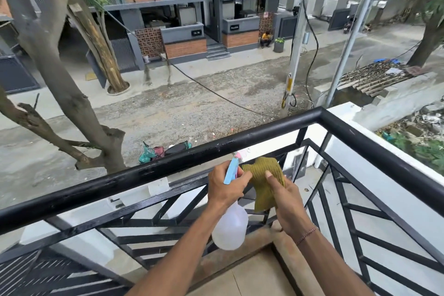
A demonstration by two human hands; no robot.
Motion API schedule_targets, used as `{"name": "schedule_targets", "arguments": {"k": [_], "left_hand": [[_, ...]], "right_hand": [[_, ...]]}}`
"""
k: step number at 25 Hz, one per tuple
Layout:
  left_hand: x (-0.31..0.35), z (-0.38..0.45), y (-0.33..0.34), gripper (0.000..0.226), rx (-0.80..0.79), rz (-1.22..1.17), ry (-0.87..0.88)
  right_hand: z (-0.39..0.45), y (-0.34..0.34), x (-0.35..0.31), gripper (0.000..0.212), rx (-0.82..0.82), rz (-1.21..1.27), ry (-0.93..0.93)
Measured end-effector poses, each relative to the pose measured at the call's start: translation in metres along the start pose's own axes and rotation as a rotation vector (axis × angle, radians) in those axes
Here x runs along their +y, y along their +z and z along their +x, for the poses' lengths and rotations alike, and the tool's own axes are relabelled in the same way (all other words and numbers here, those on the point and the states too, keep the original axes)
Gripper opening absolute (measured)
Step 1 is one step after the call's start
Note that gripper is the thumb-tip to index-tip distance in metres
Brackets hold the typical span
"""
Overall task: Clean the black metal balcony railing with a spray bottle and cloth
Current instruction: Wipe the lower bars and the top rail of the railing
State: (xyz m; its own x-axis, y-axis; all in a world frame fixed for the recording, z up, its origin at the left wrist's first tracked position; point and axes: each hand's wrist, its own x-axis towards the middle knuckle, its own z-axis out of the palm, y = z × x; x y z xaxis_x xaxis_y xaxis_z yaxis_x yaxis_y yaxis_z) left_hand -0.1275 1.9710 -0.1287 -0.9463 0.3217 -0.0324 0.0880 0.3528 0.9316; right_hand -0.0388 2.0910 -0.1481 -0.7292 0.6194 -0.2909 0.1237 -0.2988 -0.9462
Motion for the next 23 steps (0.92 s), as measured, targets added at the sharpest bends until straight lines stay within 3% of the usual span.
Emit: {"name": "schedule_targets", "arguments": {"k": [5, 10, 15, 23], "left_hand": [[0.019, 0.013, 0.041, 0.023, 0.079, 0.001, -0.059], [0.044, 0.024, 0.085, 0.026, 0.128, -0.028, -0.097], [0.054, 0.028, 0.117, 0.023, 0.167, 0.019, -0.079], [0.065, 0.037, 0.147, 0.022, 0.082, 0.043, -0.033]], "right_hand": [[0.027, -0.047, -0.013, 0.018, -0.144, -0.068, 0.015], [0.054, -0.094, -0.034, 0.034, -0.258, 0.122, 0.088], [0.064, -0.127, -0.045, 0.027, -0.234, 0.272, 0.191], [0.066, -0.147, -0.057, 0.02, -0.181, 0.121, 0.058]]}}
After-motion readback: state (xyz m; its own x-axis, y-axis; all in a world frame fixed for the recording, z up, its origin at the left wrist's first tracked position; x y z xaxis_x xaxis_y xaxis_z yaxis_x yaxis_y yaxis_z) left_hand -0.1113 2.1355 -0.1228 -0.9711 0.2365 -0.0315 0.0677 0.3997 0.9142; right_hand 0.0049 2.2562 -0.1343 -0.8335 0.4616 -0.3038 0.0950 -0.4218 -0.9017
